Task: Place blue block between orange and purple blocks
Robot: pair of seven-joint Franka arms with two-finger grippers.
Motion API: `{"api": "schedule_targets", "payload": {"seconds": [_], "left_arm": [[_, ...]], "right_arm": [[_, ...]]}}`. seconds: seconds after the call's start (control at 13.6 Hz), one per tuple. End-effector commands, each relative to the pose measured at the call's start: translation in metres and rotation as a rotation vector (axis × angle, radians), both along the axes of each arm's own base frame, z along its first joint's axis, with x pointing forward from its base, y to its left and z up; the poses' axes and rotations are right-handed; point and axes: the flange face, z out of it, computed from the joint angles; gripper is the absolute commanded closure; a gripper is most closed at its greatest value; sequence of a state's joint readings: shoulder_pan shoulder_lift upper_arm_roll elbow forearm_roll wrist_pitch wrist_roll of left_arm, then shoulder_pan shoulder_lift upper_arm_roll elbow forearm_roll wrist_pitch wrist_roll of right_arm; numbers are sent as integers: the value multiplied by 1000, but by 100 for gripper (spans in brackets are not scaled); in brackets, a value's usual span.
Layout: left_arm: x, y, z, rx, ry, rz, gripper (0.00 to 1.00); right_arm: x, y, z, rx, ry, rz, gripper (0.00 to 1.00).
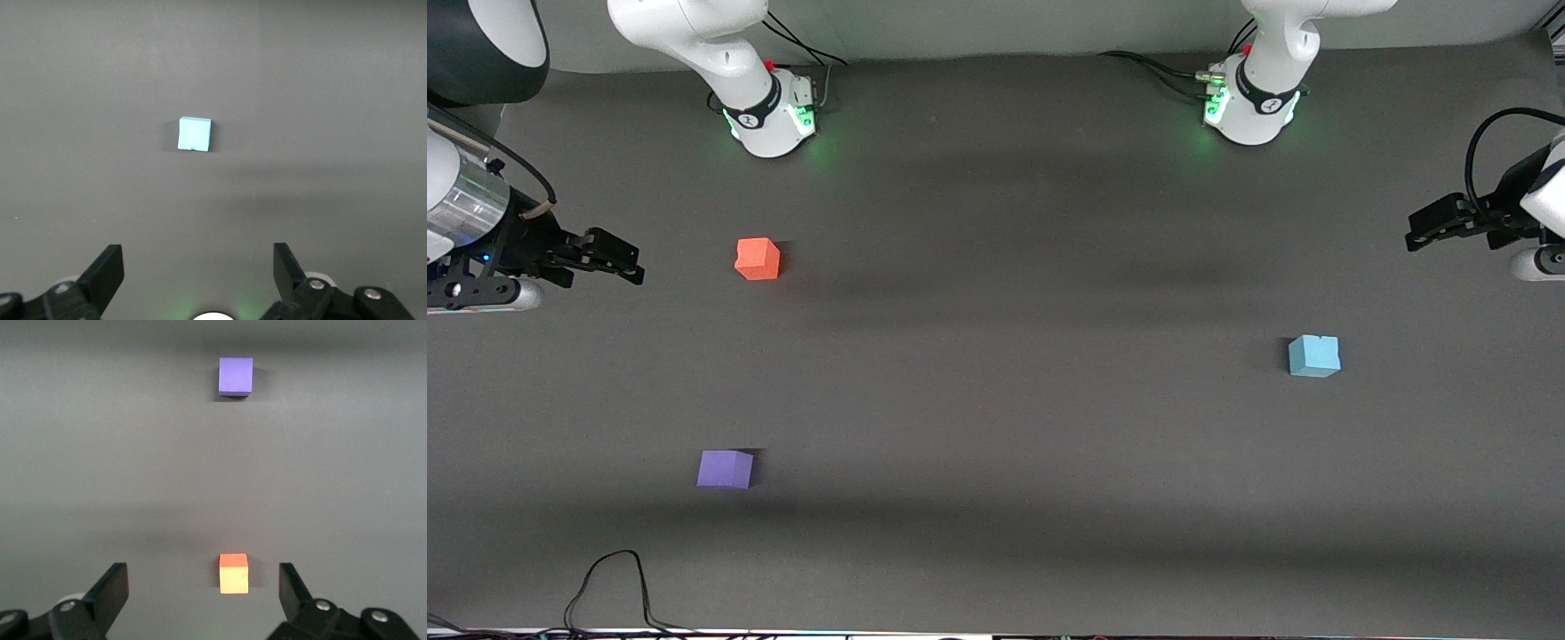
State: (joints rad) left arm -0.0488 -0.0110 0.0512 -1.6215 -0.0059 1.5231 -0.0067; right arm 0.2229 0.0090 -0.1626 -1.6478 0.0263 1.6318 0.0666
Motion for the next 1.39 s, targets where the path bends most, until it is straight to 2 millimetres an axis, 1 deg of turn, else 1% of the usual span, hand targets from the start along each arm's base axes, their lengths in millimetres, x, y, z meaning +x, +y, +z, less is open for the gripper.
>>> {"api": "schedule_targets", "payload": {"seconds": [0.0, 0.07, 0.22, 0.37, 0.51, 0.59, 0.66, 0.73, 0.81, 0.88, 0.95, 1.03, 1.17, 1.32], "left_arm": [[0, -1, 3, -9, 14, -15, 0], [-1, -1, 4, -9, 14, -17, 0], [0, -1, 2, -7, 17, -15, 0], [0, 1, -2, -8, 27, -20, 0], [-7, 9, -11, -15, 39, -80, 0], [-12, 20, -17, -17, 34, -100, 0], [-20, 26, -20, -12, 9, -101, 0], [-31, 30, -28, -12, -11, -114, 0], [-33, 32, -35, -14, -9, -123, 0], [-30, 37, -40, -14, -7, -143, 0], [-23, 44, -47, -16, -3, -161, 0], [-16, 47, -61, -16, 15, -154, 0], [-1, 48, -94, -12, 27, -148, 0], [-2, 48, -125, 1, 6, -157, 0]], "right_arm": [[3, 3, 6, 9, -7, -7, 0], [3, 3, 6, 9, -8, -7, 0], [5, 7, -2, 4, 7, 6, 0], [6, 8, -3, 4, 7, 4, 0], [6, 9, -3, 4, 7, 6, 0], [6, 9, -3, 7, 7, 6, 0], [6, 9, -3, 9, 8, 4, 0], [7, 9, -6, 8, 12, 5, 0], [9, 9, -9, 5, 18, 16, 0], [9, 8, -11, 2, 20, 15, 0], [10, 8, -12, 0, 22, 15, 0], [10, 8, -12, -1, 23, 14, 0], [12, 9, -17, -4, 31, 11, 0], [12, 10, -17, -4, 31, 14, 0]]}}
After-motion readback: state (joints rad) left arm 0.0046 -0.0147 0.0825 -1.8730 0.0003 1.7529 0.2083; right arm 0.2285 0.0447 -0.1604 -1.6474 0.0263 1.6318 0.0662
